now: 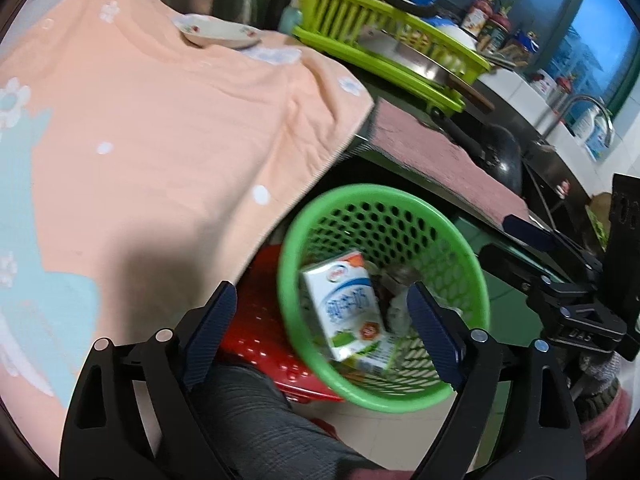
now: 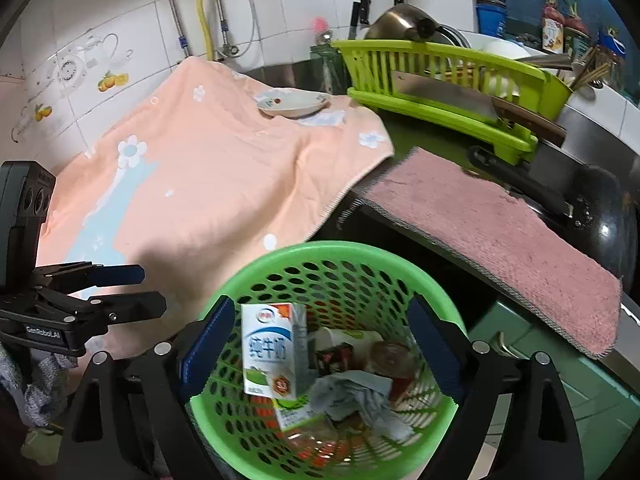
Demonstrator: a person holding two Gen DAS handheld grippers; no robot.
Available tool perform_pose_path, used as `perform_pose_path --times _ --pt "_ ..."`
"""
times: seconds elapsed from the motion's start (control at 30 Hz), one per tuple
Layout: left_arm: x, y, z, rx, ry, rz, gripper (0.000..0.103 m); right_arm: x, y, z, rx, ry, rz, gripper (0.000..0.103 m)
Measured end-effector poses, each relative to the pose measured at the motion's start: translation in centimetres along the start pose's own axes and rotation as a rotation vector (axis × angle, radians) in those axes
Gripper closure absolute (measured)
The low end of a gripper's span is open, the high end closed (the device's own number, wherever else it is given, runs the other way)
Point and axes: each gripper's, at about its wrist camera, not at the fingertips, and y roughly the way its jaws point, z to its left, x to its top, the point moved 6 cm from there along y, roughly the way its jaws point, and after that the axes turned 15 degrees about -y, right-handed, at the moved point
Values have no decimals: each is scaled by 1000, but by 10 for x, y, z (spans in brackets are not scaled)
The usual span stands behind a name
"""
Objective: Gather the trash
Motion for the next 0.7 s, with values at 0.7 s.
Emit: perform_pose_path --times 0.7 --pt "36 -77 74 211 -51 -305 9 48 9 50 31 -32 -98 10"
